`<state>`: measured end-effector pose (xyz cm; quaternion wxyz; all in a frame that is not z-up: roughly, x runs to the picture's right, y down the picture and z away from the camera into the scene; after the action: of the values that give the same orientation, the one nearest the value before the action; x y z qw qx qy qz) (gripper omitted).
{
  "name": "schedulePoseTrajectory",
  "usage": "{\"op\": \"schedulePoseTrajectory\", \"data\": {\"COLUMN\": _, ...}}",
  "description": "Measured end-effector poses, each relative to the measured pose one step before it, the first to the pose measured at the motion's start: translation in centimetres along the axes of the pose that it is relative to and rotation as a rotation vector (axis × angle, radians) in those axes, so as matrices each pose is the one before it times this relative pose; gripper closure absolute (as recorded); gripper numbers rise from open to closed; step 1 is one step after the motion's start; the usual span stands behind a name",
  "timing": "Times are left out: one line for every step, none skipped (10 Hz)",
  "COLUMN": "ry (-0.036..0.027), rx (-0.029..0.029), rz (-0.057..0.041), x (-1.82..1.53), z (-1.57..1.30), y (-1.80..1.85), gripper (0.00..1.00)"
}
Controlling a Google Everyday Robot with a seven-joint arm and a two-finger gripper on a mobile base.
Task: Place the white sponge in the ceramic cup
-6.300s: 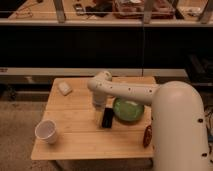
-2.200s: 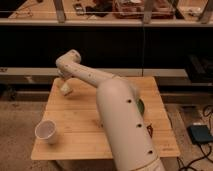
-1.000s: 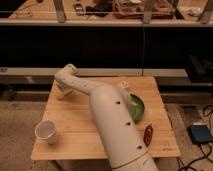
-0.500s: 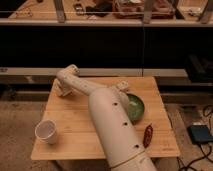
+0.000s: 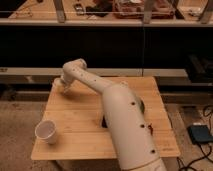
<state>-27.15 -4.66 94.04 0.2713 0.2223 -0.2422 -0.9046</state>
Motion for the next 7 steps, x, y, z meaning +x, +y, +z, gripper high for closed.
{"op": "schedulePoseTrajectory", "data": {"ry": 0.01767, "rx": 0.00924, "rz": -0.07094, "x": 0.081, "z": -2.980, "y": -0.463, "gripper": 1.00}}
{"op": "schedulePoseTrajectory", "data": {"ry": 0.02011, "rx": 0.01988, "rz": -0.07690, "x": -0.171, "z": -3.581, "y": -0.999, "gripper": 1.00}}
{"op": "schedulePoseTrajectory", "data": {"ry": 0.01155, "rx": 0.02262, "rz": -0.04989, "x": -0.041, "z": -2.152, "y": -1.223, "gripper": 1.00}}
{"op": "schedulePoseTrajectory", "data": {"ry": 0.01320, "rx": 0.05359, "rz": -0.06033, "x": -0.258, "z": -2.201, "y": -2.501, "gripper": 1.00}}
{"op": "schedulePoseTrajectory", "data": {"ry": 0.01270, "rx": 0.05098, "rz": -0.05541, "x": 0.029, "z": -1.433, "y": -2.375, "gripper": 1.00}}
{"op": "schedulePoseTrajectory", "data": {"ry": 0.02005, "rx": 0.06477, "rz": -0.07840, "x": 0.282, "z": -1.806, "y": -3.252, "gripper": 1.00}}
{"op": "schedulePoseTrajectory", "data": {"ry": 0.00910, "rx": 0.02517, "rz": -0.03371, "x": 0.346, "z": -0.667, "y": -1.358, "gripper": 1.00}}
